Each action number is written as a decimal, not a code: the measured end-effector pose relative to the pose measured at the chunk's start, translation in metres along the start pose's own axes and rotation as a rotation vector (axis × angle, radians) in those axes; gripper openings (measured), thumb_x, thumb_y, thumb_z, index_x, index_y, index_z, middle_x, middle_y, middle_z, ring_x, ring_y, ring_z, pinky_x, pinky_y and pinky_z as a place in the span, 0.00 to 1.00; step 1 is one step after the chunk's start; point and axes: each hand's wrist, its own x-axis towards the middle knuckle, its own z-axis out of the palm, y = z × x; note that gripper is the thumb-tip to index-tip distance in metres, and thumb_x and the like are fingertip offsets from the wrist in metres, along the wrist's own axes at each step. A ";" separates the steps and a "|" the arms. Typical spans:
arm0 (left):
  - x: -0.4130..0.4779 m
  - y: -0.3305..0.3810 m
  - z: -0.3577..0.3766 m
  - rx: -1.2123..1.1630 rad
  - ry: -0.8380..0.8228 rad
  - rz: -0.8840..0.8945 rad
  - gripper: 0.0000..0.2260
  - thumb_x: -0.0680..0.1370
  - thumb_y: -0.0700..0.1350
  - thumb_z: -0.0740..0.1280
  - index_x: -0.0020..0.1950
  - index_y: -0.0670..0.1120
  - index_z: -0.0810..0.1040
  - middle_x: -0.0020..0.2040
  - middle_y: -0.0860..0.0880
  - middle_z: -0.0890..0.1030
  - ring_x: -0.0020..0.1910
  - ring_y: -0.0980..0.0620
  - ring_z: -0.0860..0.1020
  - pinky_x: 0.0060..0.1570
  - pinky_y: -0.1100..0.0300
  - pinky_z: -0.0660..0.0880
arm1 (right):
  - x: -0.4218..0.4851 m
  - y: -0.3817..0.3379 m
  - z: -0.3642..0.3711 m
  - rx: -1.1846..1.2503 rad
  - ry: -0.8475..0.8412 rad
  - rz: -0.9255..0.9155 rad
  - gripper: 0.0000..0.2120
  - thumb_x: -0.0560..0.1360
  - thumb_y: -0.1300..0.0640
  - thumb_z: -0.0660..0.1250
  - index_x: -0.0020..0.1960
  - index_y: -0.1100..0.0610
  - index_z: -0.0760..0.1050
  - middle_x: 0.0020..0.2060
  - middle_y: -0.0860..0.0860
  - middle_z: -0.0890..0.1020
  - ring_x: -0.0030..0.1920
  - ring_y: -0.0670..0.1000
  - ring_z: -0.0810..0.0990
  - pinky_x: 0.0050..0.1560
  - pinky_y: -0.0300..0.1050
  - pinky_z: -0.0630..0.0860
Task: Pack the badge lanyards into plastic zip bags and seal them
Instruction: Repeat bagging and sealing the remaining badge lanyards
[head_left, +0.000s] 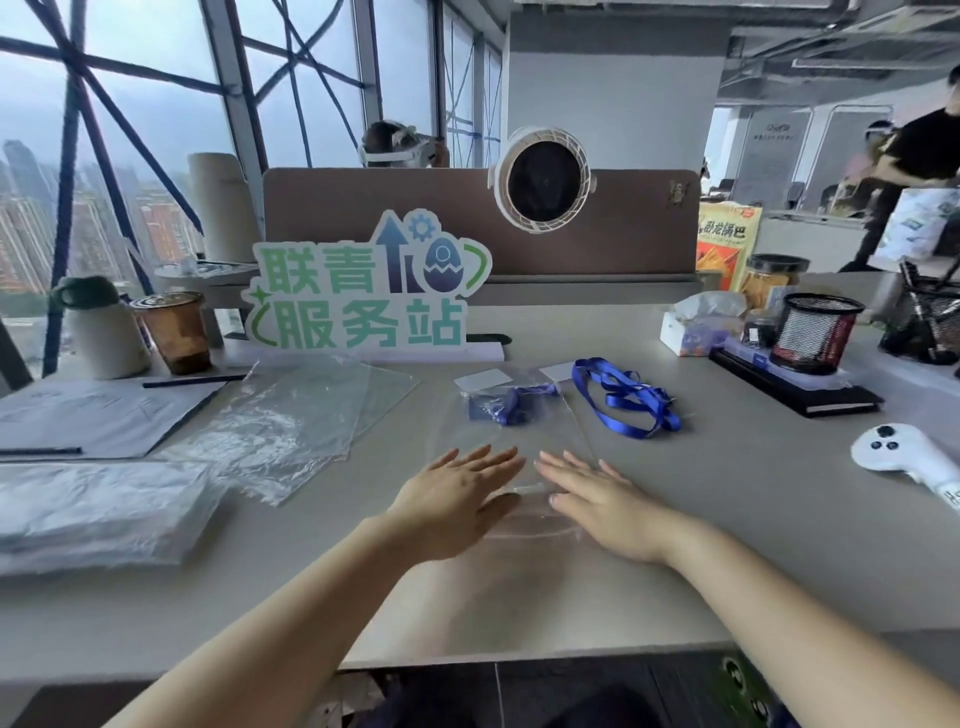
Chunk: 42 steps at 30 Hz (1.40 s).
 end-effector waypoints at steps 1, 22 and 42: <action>-0.005 0.003 0.000 -0.018 0.017 0.008 0.23 0.82 0.56 0.49 0.77 0.57 0.51 0.77 0.59 0.50 0.76 0.57 0.48 0.75 0.55 0.46 | -0.006 -0.002 0.004 -0.038 -0.003 -0.019 0.24 0.82 0.49 0.47 0.77 0.46 0.47 0.76 0.38 0.47 0.75 0.40 0.41 0.75 0.44 0.37; -0.075 0.038 0.020 -0.096 0.223 -0.150 0.20 0.81 0.58 0.50 0.72 0.57 0.66 0.74 0.59 0.63 0.73 0.59 0.59 0.71 0.65 0.54 | -0.055 -0.028 0.037 -0.109 0.293 -0.089 0.21 0.81 0.52 0.49 0.72 0.43 0.62 0.73 0.41 0.63 0.74 0.41 0.56 0.73 0.38 0.43; -0.077 0.038 0.019 -0.060 0.212 -0.185 0.22 0.80 0.59 0.51 0.74 0.58 0.59 0.75 0.60 0.59 0.74 0.58 0.57 0.72 0.62 0.54 | -0.052 -0.027 0.037 -0.143 0.295 -0.069 0.21 0.81 0.52 0.50 0.73 0.42 0.58 0.73 0.38 0.60 0.74 0.40 0.54 0.74 0.42 0.40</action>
